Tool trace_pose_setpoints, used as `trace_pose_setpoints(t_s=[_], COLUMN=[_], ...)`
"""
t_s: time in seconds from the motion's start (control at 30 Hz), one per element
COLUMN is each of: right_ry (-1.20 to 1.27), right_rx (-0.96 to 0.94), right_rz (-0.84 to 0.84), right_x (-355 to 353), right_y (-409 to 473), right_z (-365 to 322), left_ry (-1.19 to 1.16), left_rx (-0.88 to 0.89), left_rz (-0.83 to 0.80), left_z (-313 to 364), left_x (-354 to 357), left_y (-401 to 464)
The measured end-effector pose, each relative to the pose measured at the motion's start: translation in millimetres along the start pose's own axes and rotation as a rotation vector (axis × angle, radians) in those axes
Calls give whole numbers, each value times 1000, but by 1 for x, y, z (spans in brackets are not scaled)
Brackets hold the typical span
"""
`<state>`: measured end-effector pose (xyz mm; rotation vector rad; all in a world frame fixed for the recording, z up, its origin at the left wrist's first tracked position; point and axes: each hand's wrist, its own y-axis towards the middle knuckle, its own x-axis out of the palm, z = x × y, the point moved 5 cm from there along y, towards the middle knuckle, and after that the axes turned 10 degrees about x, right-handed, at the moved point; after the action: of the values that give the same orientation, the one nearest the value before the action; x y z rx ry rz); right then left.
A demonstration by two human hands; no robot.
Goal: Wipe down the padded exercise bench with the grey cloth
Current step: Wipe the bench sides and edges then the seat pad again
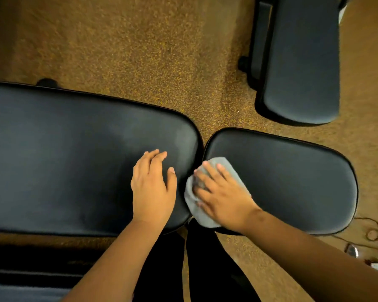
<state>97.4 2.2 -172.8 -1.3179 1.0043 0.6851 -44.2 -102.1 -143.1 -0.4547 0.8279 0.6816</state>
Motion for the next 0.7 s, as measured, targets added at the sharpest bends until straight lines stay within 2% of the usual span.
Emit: trace_pose_setpoints(t_s=[0.1, 0.23, 0.33, 0.47, 0.57, 0.7], right_ry=[-63, -8, 70, 60, 54, 11], right_rx=[-194, -228, -122, 137, 305, 265], right_rz=[-24, 44, 119, 221, 193, 126], right_x=[1, -16, -19, -16, -5, 2], right_y=[20, 56, 62, 38, 8, 1], right_z=[-7, 13, 17, 19, 10, 10], left_ry=[-4, -10, -14, -23, -27, -23], left_rx=[19, 71, 76, 84, 105, 75], left_rz=[-45, -67, -81, -99, -105, -117], left_z=[5, 11, 10, 6, 2, -8], left_x=[9, 15, 14, 8, -1, -4], left_y=[-2, 1, 2, -2, -10, -22])
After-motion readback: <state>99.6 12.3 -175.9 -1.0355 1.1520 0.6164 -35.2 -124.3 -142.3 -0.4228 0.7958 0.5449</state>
